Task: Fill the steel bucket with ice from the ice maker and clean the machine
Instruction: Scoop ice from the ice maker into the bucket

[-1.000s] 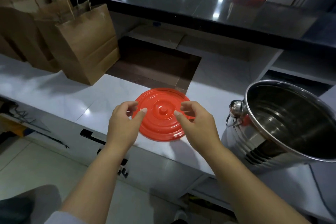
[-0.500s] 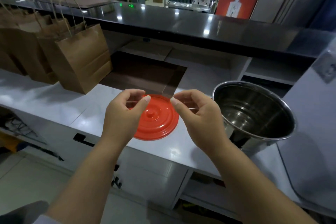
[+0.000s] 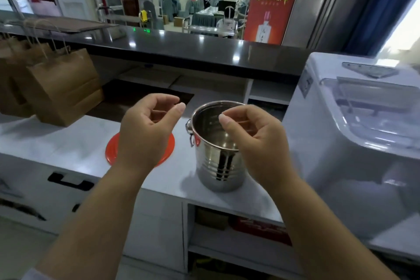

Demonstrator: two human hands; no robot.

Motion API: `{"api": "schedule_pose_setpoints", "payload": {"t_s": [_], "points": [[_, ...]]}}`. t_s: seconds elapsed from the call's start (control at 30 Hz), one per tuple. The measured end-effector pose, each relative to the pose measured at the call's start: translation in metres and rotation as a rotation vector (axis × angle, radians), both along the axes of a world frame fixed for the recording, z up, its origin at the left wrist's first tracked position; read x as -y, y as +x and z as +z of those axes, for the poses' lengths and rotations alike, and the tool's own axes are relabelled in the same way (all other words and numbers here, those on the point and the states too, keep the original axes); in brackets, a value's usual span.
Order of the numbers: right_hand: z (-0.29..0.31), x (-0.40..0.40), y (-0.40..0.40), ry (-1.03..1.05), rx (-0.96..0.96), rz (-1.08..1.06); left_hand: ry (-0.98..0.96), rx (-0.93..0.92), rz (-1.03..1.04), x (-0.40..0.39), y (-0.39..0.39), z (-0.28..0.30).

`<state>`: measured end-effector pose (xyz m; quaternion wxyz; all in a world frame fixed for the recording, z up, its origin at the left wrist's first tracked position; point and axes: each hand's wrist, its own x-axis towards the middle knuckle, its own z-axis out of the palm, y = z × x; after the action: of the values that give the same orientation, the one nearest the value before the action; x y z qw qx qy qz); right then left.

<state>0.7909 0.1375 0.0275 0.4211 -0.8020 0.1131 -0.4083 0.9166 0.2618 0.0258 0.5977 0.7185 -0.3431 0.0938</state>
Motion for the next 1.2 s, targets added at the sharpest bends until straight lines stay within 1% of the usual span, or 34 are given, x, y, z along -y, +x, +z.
{"api": "schedule_pose_setpoints", "payload": {"t_s": [0.17,0.4,0.57,0.67,0.77,0.97,1.1,1.2], "points": [[0.005,0.019,-0.064,0.023,0.053,-0.042,-0.065,-0.016,-0.07,0.022,-0.056,0.008],[0.009,0.047,-0.153,-0.022,0.091,-0.151,-0.118,-0.079,-0.19,0.06,-0.134,0.004],[0.007,0.065,-0.205,-0.005,0.085,-0.254,-0.117,-0.087,-0.249,0.081,-0.182,0.0],[0.004,0.076,-0.231,0.001,0.07,-0.322,-0.09,-0.057,-0.269,0.09,-0.201,-0.002],[0.003,0.089,-0.252,-0.006,0.068,-0.393,-0.037,-0.006,-0.268,0.1,-0.216,-0.004],[0.0,0.116,-0.275,0.005,0.047,-0.547,0.036,0.016,-0.2,0.123,-0.225,-0.005],[-0.002,0.137,-0.278,-0.018,-0.011,-0.646,0.102,-0.032,-0.199,0.14,-0.22,-0.002],[-0.004,0.15,-0.277,-0.011,-0.05,-0.663,0.147,-0.083,-0.209,0.151,-0.218,0.001]]}}
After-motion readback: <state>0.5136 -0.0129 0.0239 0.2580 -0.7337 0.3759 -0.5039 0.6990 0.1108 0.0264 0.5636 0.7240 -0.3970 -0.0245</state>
